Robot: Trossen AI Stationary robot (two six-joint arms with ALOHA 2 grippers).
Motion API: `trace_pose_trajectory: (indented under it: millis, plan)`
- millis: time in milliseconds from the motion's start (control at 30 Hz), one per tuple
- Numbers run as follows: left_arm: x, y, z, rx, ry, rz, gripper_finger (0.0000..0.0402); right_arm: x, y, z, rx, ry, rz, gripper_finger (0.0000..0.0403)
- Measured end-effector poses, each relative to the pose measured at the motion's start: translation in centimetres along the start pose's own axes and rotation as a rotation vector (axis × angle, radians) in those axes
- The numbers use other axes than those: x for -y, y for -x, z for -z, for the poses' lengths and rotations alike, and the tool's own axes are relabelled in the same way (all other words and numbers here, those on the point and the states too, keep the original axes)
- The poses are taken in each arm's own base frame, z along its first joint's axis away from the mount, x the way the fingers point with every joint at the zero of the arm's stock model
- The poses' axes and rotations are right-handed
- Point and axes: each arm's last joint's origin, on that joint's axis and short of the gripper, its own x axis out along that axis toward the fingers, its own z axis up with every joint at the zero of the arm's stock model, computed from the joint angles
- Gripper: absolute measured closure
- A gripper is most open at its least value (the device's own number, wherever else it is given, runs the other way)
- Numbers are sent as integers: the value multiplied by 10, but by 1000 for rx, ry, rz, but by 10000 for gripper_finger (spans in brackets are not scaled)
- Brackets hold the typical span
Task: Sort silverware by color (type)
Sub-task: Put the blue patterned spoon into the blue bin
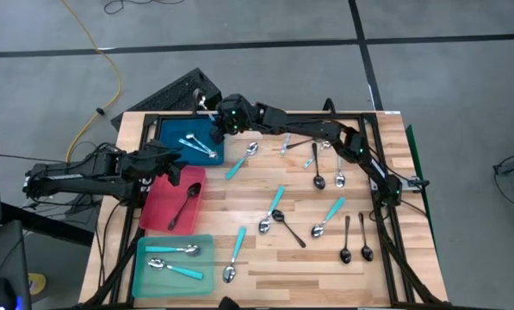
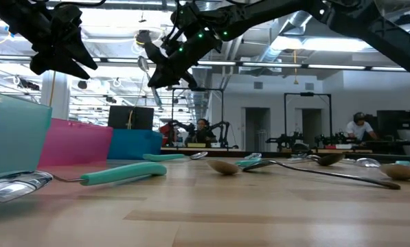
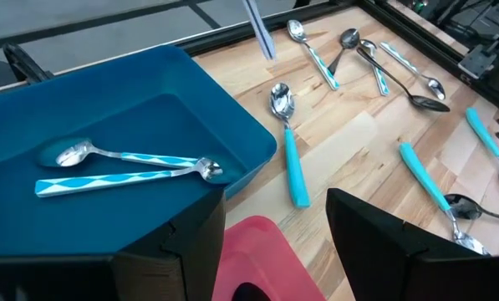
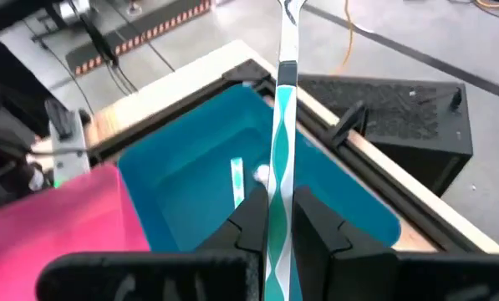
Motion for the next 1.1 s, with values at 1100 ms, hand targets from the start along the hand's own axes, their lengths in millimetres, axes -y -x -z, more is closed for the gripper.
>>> trace_pose_trajectory:
  millis: [1100]
  plan:
    - [-4, 0, 4, -40, -10, -39, 207, -10, -81, 76, -157, 21, -14, 347]
